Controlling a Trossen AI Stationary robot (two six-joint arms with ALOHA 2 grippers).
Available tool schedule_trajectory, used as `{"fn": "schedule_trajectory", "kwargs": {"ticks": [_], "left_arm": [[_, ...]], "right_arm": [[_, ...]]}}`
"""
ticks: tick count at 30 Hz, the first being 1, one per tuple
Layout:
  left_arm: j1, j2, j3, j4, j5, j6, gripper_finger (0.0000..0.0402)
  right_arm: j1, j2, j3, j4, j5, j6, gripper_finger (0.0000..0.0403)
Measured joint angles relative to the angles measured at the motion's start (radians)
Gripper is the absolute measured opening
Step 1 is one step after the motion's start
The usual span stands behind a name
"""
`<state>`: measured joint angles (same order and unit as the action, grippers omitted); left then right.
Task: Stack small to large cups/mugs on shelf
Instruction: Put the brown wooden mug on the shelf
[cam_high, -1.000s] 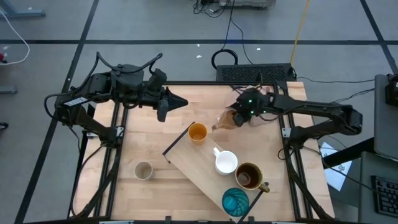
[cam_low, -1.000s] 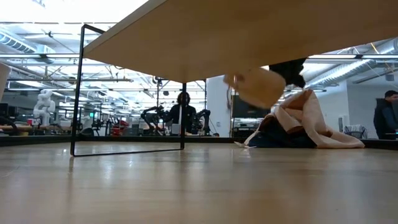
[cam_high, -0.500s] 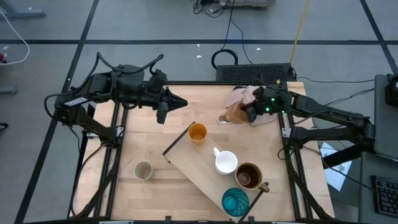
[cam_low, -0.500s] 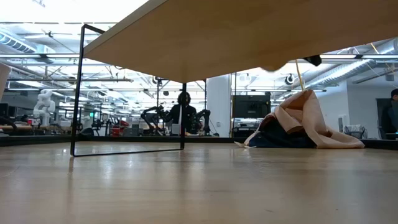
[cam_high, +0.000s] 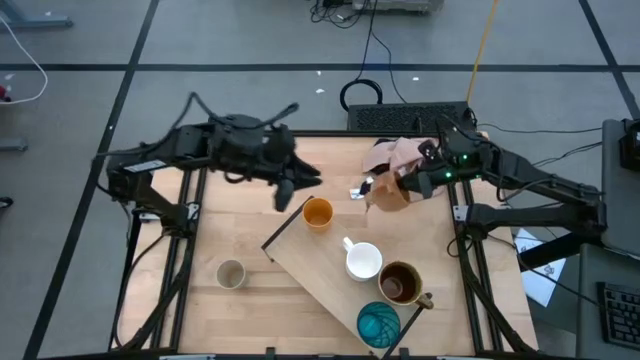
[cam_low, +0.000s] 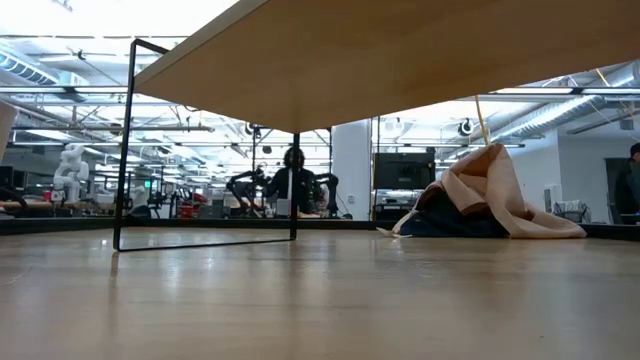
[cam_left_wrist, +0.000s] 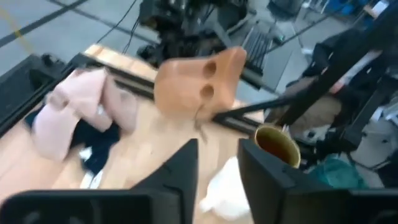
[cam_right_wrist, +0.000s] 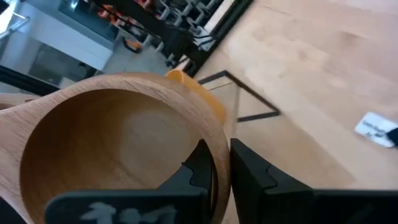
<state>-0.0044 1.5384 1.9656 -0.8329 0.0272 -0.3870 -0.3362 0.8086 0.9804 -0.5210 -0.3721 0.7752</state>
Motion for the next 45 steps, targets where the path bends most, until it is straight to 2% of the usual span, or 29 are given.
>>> {"fn": "schedule_trajectory", "kwargs": {"ticks": [4,9,17,25,39,45], "left_arm": [[-0.009,0.045,0.002,0.08,0.028,-0.014,0.0151],[-0.024,0.085,0.0,0.122,0.054,-0.038,0.0171],[-0.024,0.138,0.0,0.211,0.051,-0.041,0.0173],[-0.029,0.156,0.0,0.204,0.075,-0.064,0.0173],[-0.04,0.164,0.002,0.199,0.086,-0.068,0.0173],[-0.045,0.187,0.001,0.177,0.087,-0.068,0.0173]], "right_arm": [[0.009,0.026,0.042,-0.034,-0.033,0.055,0.0021],[0.023,0.073,0.082,-0.188,-0.037,0.058,0.0021],[0.094,0.12,0.093,-0.243,-0.052,0.114,0.0021],[0.112,0.151,0.134,-0.243,-0.039,0.151,0.0021],[0.112,0.273,0.283,-0.409,-0.044,0.128,0.0021],[0.112,0.332,0.375,-0.413,-0.046,0.117,0.0021]]}}
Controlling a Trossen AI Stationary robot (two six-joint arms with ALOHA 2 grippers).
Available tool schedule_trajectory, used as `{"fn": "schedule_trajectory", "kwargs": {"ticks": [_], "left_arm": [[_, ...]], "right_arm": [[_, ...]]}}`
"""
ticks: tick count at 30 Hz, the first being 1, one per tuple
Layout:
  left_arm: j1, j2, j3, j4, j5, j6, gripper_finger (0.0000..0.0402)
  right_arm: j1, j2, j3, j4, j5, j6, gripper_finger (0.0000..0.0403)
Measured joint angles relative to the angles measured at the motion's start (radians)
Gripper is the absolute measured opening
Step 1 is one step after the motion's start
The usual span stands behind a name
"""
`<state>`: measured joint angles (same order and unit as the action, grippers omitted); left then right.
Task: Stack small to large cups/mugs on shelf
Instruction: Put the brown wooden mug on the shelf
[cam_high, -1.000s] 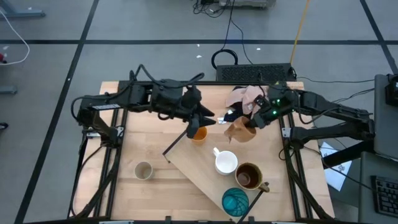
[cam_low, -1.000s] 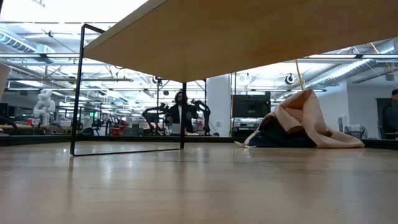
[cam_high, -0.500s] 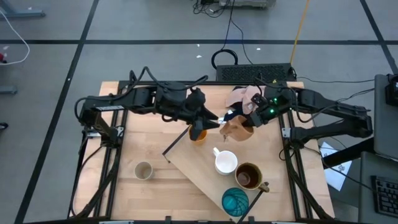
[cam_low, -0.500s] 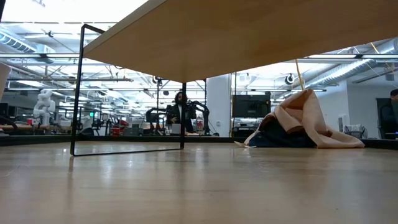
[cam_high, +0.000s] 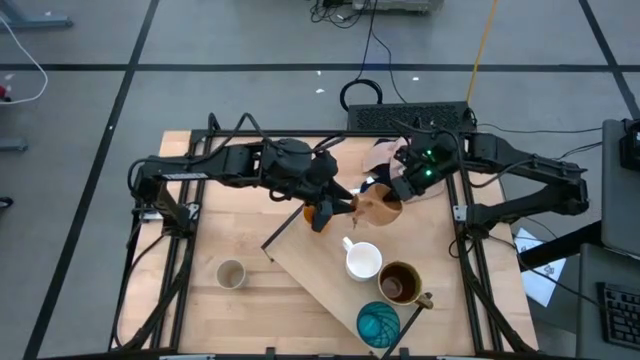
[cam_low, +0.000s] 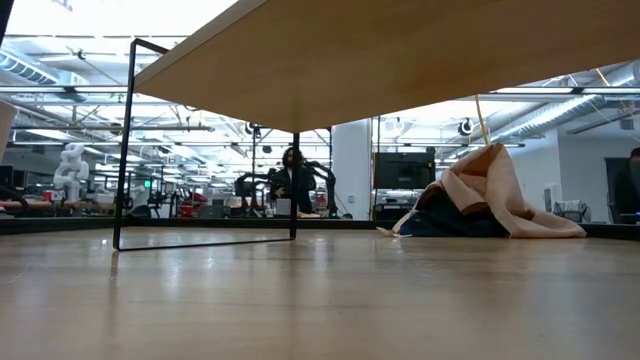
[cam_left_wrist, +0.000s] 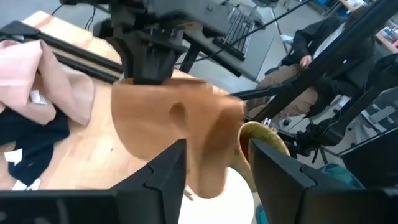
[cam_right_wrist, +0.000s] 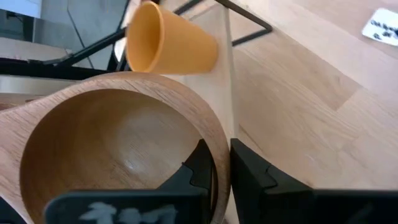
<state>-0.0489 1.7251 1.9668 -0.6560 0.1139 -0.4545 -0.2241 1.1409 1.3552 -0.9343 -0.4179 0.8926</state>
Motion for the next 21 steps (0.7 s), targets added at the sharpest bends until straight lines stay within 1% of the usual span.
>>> {"fn": "schedule_trajectory", "kwargs": {"ticks": [7,16,21], "left_arm": [[-0.005,0.015,-0.001,0.013,0.009,0.0,0.0173],[-0.005,0.021,-0.001,0.014,0.023,-0.002,0.0173],[-0.005,0.021,-0.001,0.016,-0.005,-0.005,0.0173]], "right_arm": [[0.008,0.04,0.028,-0.002,-0.006,-0.002,0.0021],[0.033,0.049,0.028,0.003,-0.004,0.012,0.0021],[0.034,0.05,0.028,0.002,-0.003,0.019,0.0021]]}}
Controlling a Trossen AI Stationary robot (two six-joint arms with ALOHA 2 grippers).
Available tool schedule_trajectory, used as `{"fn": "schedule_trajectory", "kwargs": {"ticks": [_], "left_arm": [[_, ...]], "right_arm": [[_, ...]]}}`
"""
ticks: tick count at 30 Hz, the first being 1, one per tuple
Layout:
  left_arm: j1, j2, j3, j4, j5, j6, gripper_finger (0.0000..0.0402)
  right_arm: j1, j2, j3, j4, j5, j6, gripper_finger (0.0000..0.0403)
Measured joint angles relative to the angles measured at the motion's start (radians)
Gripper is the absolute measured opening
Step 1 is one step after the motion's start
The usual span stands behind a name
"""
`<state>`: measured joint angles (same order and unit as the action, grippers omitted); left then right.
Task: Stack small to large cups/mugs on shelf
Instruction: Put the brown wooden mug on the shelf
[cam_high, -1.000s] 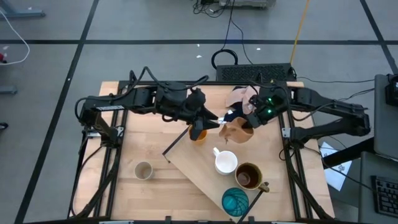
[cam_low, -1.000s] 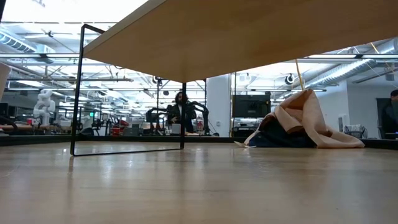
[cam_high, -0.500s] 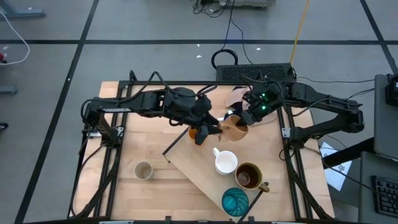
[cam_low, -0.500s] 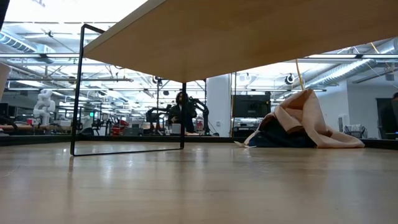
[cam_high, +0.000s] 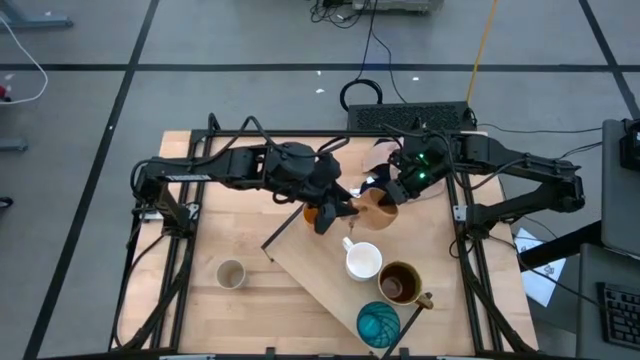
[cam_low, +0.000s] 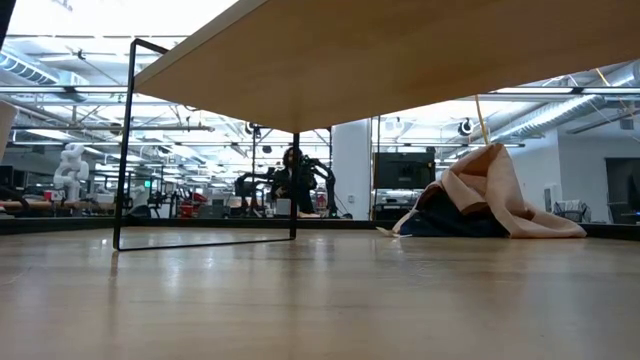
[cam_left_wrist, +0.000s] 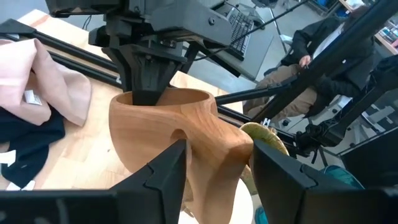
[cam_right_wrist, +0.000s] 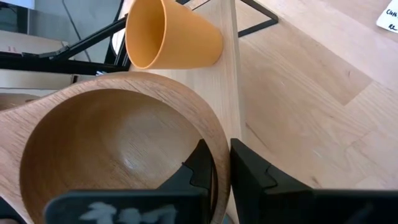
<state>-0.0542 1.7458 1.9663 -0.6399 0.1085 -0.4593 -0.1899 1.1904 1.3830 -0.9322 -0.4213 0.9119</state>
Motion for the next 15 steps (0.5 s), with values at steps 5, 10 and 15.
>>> {"fn": "schedule_trajectory", "kwargs": {"ticks": [5,10,15], "left_arm": [[0.003,0.002,0.0,-0.007,-0.001,-0.021,0.0173],[0.003,0.009,0.001,-0.012,-0.003,-0.021,0.0172],[0.001,0.014,0.001,-0.007,-0.001,-0.013,0.0141]], "right_arm": [[0.002,0.0,0.0,0.018,0.001,0.007,0.0021],[0.002,0.0,0.0,0.045,-0.001,0.019,0.0021],[0.024,0.0,-0.001,0.041,-0.016,0.029,0.0021]]}}
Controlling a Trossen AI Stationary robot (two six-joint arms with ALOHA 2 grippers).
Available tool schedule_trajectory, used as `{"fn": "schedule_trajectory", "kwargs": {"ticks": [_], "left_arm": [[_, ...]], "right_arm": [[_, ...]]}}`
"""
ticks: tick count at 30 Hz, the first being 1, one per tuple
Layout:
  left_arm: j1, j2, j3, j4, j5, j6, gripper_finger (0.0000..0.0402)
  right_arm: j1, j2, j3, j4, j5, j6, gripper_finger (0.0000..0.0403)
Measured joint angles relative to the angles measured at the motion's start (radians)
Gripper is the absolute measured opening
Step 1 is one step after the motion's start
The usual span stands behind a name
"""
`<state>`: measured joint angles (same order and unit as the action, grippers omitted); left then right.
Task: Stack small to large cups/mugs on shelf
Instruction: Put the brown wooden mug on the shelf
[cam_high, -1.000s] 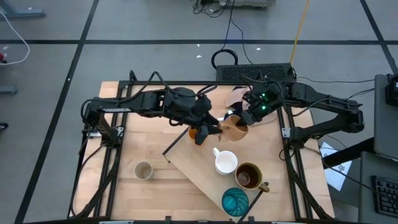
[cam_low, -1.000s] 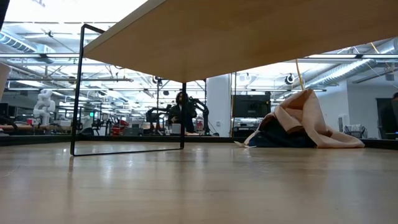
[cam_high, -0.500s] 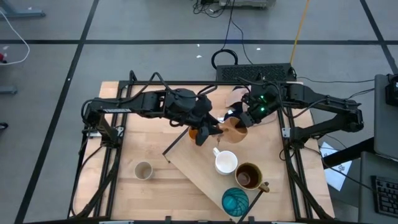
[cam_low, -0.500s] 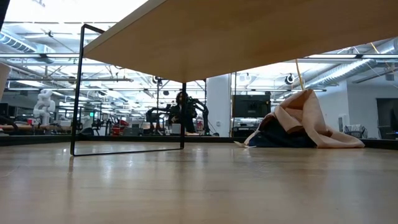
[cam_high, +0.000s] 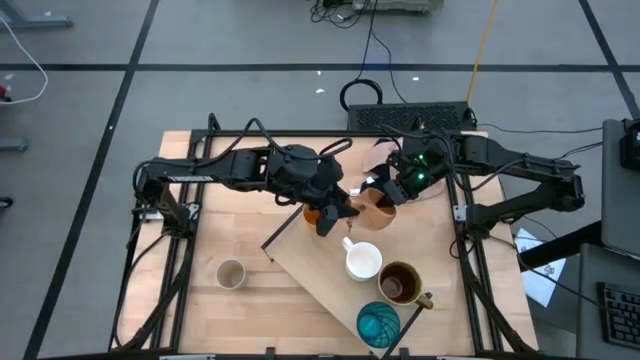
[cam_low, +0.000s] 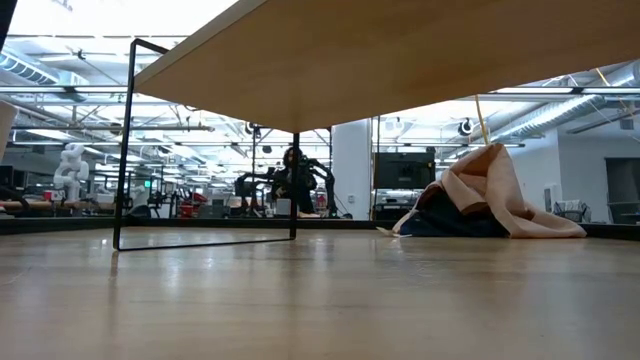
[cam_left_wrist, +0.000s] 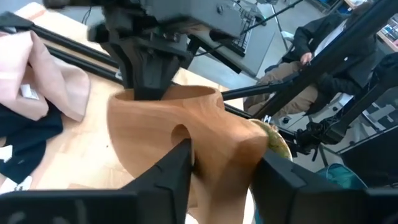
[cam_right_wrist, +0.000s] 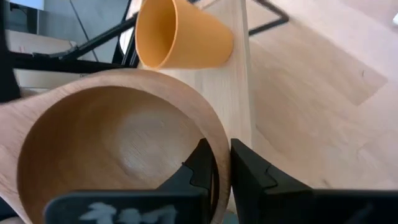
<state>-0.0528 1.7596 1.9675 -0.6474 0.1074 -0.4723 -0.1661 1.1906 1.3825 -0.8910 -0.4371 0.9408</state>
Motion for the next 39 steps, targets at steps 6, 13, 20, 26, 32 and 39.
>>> {"fn": "schedule_trajectory", "kwargs": {"ticks": [6,13,20,26,32,39], "left_arm": [[0.001,0.0,0.0,0.007,-0.022,0.009,0.0106],[0.002,0.001,0.0,0.007,0.007,0.006,0.0106],[0.004,0.002,0.0,0.012,0.036,-0.01,0.0106],[0.002,0.002,0.0,0.015,0.056,-0.011,0.0106],[-0.008,0.0,0.0,0.016,0.025,0.012,0.0106],[-0.008,-0.003,-0.002,0.013,0.04,0.015,0.0105]], "right_arm": [[0.024,0.001,-0.001,-0.008,-0.005,0.021,0.0021],[0.028,0.001,-0.001,-0.019,-0.006,0.001,0.0021],[0.01,0.0,-0.001,-0.019,-0.022,-0.07,0.0048],[0.01,-0.001,-0.001,-0.019,-0.023,-0.098,0.005],[0.009,-0.001,-0.001,-0.019,-0.015,-0.134,0.0054],[-0.005,-0.004,0.003,0.006,-0.015,-0.183,0.0083]]}}
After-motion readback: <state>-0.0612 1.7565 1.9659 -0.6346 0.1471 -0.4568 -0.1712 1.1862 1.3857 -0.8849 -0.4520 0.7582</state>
